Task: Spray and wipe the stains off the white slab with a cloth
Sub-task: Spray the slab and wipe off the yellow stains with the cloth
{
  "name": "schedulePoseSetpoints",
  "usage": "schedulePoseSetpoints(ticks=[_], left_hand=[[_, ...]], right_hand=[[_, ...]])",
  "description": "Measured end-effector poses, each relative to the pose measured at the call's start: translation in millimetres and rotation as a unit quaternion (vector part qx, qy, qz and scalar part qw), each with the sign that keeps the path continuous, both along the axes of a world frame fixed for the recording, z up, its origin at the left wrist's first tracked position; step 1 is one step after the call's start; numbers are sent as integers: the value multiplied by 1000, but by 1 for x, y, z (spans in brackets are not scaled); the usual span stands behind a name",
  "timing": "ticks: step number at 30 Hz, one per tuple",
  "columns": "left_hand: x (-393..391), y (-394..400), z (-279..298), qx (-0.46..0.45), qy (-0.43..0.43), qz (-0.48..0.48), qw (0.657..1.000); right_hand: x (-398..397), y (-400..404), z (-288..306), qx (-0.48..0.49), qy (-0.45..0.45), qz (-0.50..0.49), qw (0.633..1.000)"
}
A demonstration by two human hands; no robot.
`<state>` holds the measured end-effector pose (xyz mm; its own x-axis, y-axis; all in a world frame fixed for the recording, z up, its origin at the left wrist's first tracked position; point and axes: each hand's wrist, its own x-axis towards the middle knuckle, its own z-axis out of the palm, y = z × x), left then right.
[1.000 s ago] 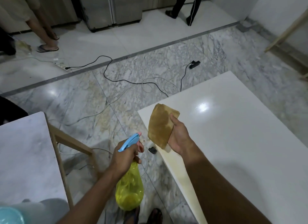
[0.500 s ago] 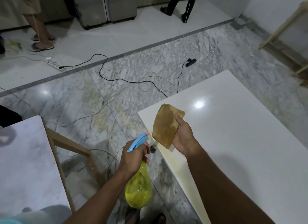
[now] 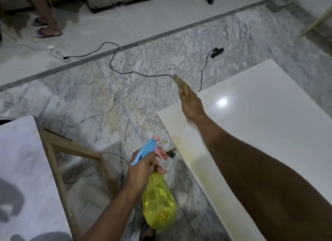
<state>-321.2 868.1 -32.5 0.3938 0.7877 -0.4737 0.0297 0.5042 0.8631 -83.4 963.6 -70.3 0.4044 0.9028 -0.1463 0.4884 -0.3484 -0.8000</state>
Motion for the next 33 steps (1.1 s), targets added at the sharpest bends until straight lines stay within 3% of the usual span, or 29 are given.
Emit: schedulePoseSetpoints(ticks=[2,5,11,14,21,33], left_hand=[[-2,-4,-3,4,9,5,1000],[-3,-11,-6,0,25,14,1000],[-4,-31,-6,-16,45,19,999],[-3,-42,-3,-15,39,19,999],[-11,-65,8,-2,37,13,999],[-1,-134,29,37,66,-6,997]], right_hand=[[-9,5,-35,-54,-92,70,992],[-34,-17,-64,-139,-251,183,940],[-33,-55,-77,-80,-399,275,871],[-29,-71,-76,-77,-420,303,852],[-27,-94,-67,-86,-404,321,852],[-19,-243,-75,-52,-419,306,853]])
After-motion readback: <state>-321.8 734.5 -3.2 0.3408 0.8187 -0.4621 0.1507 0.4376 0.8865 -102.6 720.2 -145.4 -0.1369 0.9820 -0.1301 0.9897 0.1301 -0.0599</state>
